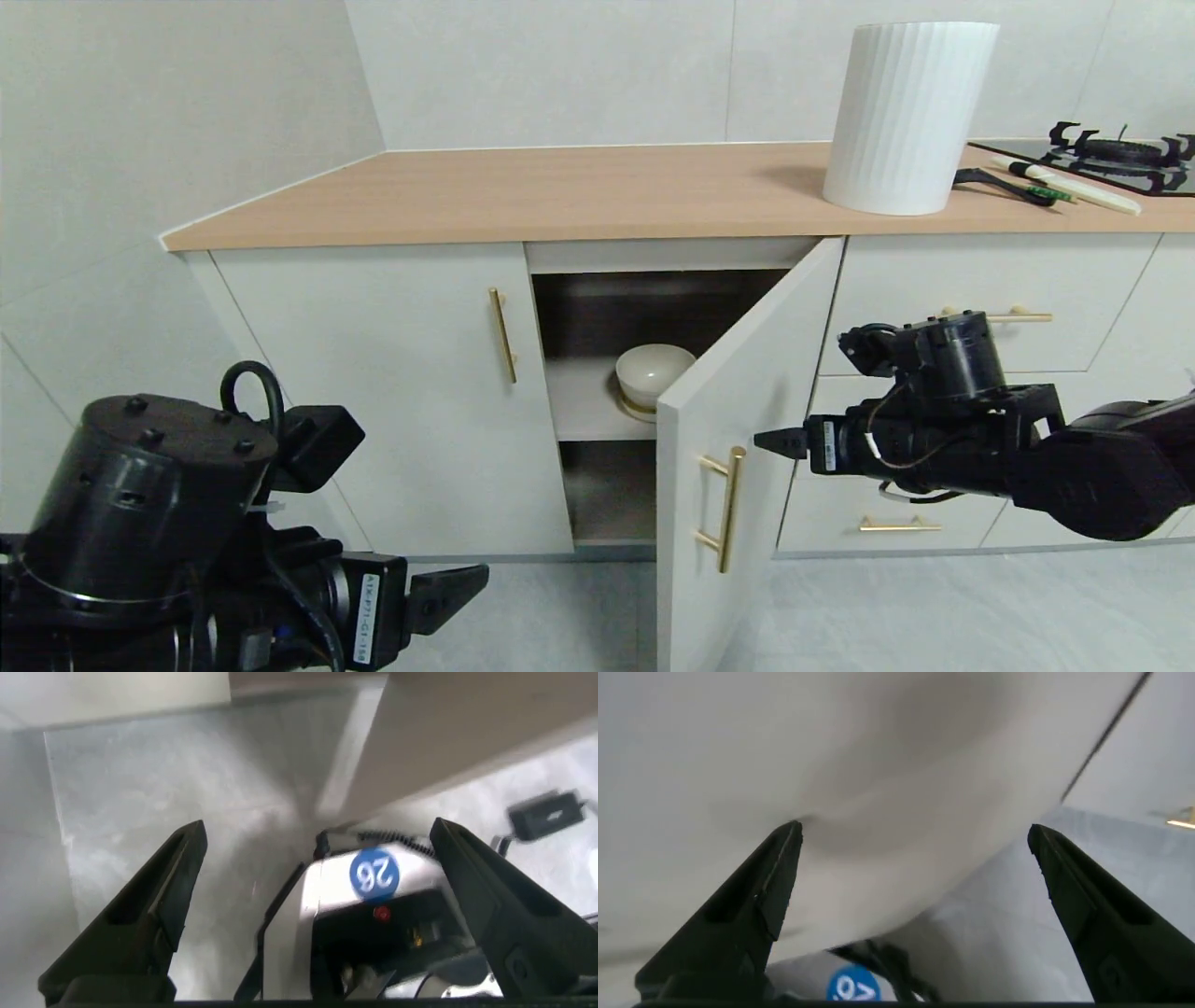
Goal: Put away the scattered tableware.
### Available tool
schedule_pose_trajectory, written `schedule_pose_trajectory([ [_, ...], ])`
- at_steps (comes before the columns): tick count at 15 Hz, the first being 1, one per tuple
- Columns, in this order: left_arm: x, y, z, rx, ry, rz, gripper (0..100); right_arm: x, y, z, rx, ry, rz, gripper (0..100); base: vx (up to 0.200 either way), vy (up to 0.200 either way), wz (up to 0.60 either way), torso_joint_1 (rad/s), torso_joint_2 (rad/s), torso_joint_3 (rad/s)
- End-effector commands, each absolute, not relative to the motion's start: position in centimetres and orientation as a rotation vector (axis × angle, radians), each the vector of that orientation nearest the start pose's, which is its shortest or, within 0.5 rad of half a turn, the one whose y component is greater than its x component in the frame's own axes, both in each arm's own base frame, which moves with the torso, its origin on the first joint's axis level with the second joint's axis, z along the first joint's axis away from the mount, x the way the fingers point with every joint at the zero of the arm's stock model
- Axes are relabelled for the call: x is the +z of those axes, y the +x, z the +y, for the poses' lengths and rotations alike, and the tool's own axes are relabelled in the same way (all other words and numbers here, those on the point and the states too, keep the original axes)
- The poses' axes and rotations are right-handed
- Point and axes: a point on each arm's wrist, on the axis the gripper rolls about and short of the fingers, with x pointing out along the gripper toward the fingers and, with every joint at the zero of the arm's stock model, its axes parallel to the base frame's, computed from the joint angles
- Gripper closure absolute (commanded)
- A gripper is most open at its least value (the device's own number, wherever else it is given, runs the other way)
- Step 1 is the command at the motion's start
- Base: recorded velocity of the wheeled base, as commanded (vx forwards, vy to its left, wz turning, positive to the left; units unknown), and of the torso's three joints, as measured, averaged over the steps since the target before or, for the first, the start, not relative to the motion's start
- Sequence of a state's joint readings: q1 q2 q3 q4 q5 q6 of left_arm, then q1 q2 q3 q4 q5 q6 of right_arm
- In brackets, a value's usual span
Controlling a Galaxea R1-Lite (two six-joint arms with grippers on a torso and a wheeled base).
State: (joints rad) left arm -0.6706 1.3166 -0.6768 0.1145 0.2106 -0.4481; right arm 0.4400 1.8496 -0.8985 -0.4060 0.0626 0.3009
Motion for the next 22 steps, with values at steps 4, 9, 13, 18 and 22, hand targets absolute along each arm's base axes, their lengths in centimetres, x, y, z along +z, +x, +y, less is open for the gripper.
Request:
schedule_pose_trajectory([
  [4,17.8,14.7,-11.0,-0.269,-0.101,0.760,0,10.7,32.5,15.4,0.328,0.232,0.590,0,0.000,0.000,0.00,0.000,0.00,0.000],
  [9,17.4,14.8,-11.0,-0.269,-0.085,0.772,0,10.0,32.9,15.6,0.311,0.249,0.586,0,0.120,0.000,0.00,0.000,0.00,0.002],
  [13,17.2,15.0,-11.2,-0.264,-0.078,0.783,0,10.1,33.1,16.2,0.306,0.302,0.588,0,0.000,0.000,0.00,0.000,0.00,0.000],
  [18,17.1,15.0,-11.2,-0.263,-0.077,0.785,0,10.2,34.4,16.9,0.271,0.410,0.546,0,0.000,0.000,0.00,0.000,0.00,0.000],
  [22,17.0,15.1,-11.2,-0.261,-0.075,0.790,0,10.1,36.3,17.6,0.188,0.481,0.490,0,0.000,0.000,0.00,0.000,0.00,0.000],
])
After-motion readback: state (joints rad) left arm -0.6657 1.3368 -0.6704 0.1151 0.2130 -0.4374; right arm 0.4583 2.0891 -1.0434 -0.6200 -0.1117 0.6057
